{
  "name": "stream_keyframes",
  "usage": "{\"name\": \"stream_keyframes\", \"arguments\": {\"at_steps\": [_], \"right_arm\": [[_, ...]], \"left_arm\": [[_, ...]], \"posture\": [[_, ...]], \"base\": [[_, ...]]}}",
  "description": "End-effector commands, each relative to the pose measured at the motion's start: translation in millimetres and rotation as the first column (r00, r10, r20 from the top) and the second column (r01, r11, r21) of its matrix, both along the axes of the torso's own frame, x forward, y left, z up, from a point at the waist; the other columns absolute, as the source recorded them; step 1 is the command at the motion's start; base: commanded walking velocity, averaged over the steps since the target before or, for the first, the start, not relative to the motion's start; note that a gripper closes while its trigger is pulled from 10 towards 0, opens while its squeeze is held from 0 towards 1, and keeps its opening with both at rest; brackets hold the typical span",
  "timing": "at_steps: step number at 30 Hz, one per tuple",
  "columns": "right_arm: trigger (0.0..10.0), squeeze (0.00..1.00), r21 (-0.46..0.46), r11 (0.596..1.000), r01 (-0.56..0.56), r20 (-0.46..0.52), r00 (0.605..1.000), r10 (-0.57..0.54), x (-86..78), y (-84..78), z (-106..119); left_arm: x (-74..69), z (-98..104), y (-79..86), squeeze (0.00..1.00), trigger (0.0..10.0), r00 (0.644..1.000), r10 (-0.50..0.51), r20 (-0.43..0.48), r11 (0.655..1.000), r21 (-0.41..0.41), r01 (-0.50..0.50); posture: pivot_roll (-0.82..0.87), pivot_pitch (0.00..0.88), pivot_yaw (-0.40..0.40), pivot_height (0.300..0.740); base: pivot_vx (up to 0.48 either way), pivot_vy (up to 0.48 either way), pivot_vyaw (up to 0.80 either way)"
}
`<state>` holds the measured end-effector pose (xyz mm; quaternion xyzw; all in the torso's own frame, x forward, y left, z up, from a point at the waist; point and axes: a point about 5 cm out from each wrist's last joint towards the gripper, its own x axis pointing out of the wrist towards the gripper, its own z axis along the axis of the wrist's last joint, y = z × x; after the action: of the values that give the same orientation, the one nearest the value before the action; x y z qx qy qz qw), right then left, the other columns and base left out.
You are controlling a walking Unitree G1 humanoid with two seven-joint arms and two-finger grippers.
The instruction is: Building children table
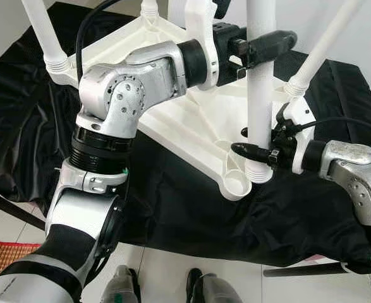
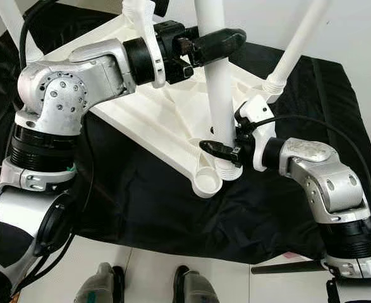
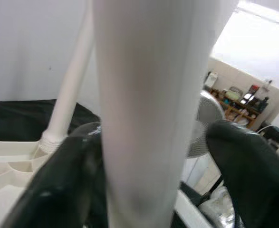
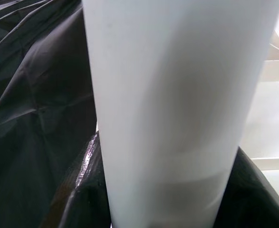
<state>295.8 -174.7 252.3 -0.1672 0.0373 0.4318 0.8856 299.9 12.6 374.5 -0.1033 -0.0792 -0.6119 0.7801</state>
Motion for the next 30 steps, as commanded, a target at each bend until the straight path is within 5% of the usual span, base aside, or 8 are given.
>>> {"name": "stream_keyframes", "arguments": {"at_steps": [1, 10, 11, 12, 19, 24, 30], "right_arm": [[10.0, 0.00, 0.004, 1.000, 0.029, -0.032, 0.999, -0.029, 1.8, -2.1, -7], [10.0, 0.00, 0.124, 0.986, 0.107, 0.014, 0.994, -0.110, 11.6, 2.8, 2], [10.0, 0.00, 0.135, 0.984, 0.115, 0.016, 0.993, -0.118, 12.5, 3.1, 3], [10.0, 0.00, 0.150, 0.980, 0.127, 0.018, 0.991, -0.131, 13.8, 3.2, 4], [10.0, 0.00, 0.243, 0.950, 0.194, 0.036, 0.977, -0.209, 21.0, 5.2, 10], [10.0, 0.00, 0.399, 0.873, 0.279, 0.050, 0.945, -0.324, 29.1, 9.4, 16], [10.0, 0.00, 0.489, 0.817, 0.306, 0.035, 0.929, -0.369, 30.2, 14.1, 17]], "left_arm": [[-7.2, 2, -5.2, 1.00, 10.0, 0.996, -0.093, -0.002, 0.996, -0.002, 0.093], [14.8, 1, 8.4, 1.00, 10.0, 0.994, 0.055, -0.093, 0.997, -0.056, -0.060], [16.6, 1, 10.0, 0.73, 10.0, 0.993, 0.066, -0.100, 0.996, -0.060, -0.072], [20.3, 1, 13.0, 0.00, 10.0, 0.989, 0.094, -0.111, 0.993, -0.060, -0.101], [36.9, -1, 28.0, 0.00, 10.0, 0.959, 0.247, -0.136, 0.963, -0.071, -0.258], [57.7, -17, 44.3, 0.00, 10.0, 0.878, 0.458, -0.136, 0.883, -0.044, -0.467], [63.5, -30, 61.5, 0.00, 10.0, 0.836, 0.521, -0.171, 0.838, -0.085, -0.539]], "posture": [[0.03, 0.206, -0.095, 0.740], [0.03, 0.209, -0.092, 0.740], [0.03, 0.209, -0.092, 0.740], [0.03, 0.209, -0.092, 0.740], [0.03, 0.201, -0.088, 0.740], [0.03, 0.201, -0.088, 0.740], [0.02, 0.195, -0.090, 0.740]], "base": [[0.000, 0.000, 0.00], [0.000, 0.000, 0.00], [0.000, 0.000, 0.00], [0.000, 0.000, 0.00], [0.000, 0.000, 0.00], [0.000, 0.000, 0.00], [0.000, 0.000, 0.00]]}}
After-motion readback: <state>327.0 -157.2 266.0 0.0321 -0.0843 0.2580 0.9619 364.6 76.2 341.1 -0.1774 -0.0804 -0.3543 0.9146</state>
